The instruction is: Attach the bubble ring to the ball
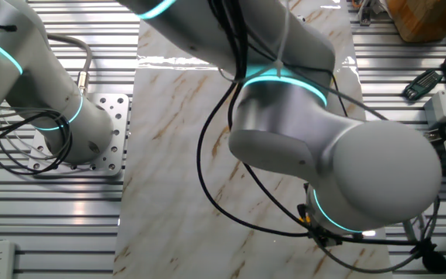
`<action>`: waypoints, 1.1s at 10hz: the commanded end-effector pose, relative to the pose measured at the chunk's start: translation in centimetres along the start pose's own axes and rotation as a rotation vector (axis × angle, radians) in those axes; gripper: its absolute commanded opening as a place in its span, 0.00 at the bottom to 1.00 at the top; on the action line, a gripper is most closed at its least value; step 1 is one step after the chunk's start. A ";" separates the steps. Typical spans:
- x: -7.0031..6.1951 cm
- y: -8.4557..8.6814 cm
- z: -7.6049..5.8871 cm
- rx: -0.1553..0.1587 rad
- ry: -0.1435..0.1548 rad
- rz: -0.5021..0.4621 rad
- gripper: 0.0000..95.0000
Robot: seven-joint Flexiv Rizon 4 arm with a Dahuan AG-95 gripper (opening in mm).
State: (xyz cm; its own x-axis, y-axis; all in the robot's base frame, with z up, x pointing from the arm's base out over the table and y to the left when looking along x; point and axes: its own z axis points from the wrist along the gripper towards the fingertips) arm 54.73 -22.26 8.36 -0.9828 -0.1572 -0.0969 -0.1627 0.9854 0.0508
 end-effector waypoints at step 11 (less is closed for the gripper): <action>-7.4 19.0 -3.3 -0.011 0.057 0.094 0.00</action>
State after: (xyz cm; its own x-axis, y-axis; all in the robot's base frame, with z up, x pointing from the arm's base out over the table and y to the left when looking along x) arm 58.60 -2.82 13.09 -0.9968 -0.0708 -0.0381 -0.0733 0.9951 0.0671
